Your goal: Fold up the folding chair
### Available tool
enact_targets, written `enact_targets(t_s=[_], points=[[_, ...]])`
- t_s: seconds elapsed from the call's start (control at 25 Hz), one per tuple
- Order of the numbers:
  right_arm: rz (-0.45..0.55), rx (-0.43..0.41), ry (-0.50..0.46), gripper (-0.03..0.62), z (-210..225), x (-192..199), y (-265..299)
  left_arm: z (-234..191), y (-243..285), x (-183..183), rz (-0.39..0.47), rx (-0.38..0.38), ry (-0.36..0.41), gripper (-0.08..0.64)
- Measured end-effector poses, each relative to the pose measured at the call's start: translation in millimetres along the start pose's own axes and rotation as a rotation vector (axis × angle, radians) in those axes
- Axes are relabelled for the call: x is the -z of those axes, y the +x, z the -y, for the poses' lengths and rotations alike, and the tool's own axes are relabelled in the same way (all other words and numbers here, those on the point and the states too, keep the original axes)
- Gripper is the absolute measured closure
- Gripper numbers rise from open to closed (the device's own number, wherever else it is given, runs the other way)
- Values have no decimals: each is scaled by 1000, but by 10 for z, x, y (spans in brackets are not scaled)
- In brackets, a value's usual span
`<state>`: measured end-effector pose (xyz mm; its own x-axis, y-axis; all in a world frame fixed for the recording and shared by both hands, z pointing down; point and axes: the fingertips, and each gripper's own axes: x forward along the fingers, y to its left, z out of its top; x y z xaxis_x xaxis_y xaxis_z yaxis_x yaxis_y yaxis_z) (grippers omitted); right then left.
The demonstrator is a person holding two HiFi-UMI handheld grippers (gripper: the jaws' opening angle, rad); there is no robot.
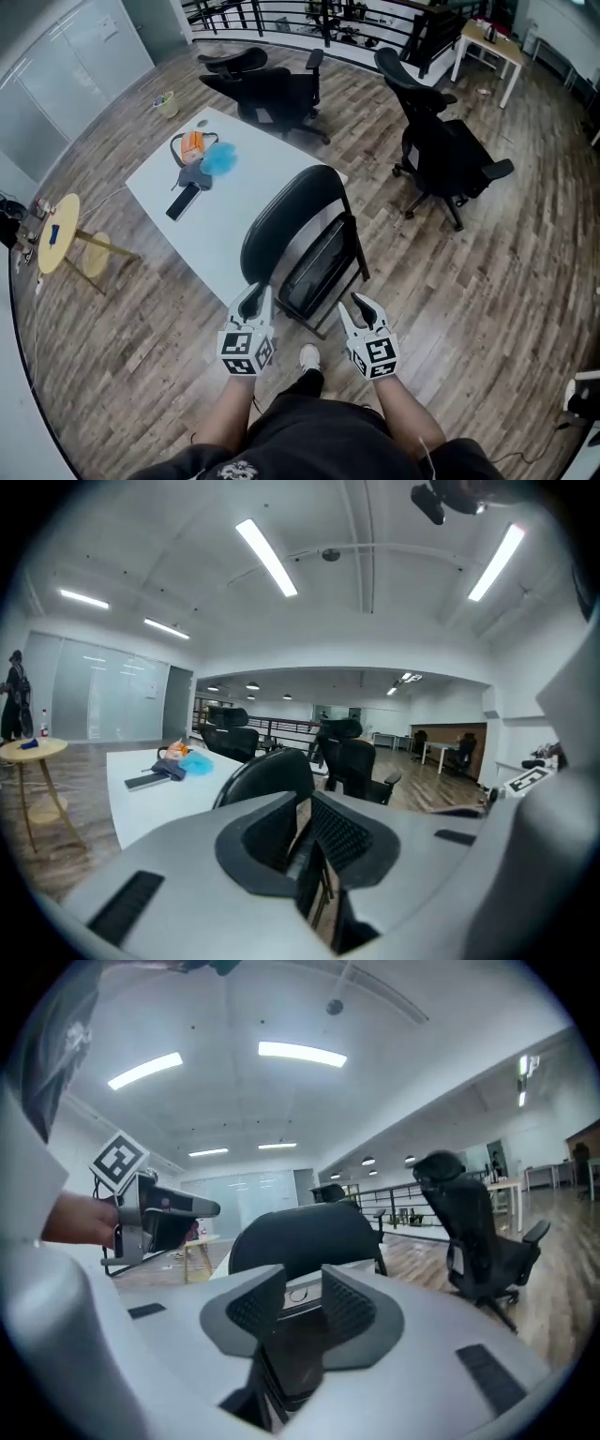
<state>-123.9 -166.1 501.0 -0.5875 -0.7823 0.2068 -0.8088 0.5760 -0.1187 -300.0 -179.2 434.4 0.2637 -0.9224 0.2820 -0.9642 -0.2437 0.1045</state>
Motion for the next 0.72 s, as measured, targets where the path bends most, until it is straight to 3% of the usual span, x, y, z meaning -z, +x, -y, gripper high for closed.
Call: enact_targets(t_s=[0.12,0.16,0.52,0.72], points=[[35,65,-49,568,120,-82,-552,530,-202,180,-13,41,-11,547],[41,82,-61,577,152,-92,-745,721,-277,236,-16,59,-11,554],[100,290,-234,578,343,-346,-2527,2355,-884,526,19,219,13,554],[102,349,-226,577,360,-204,-3381,3148,-1315,735,0,318,30,554]])
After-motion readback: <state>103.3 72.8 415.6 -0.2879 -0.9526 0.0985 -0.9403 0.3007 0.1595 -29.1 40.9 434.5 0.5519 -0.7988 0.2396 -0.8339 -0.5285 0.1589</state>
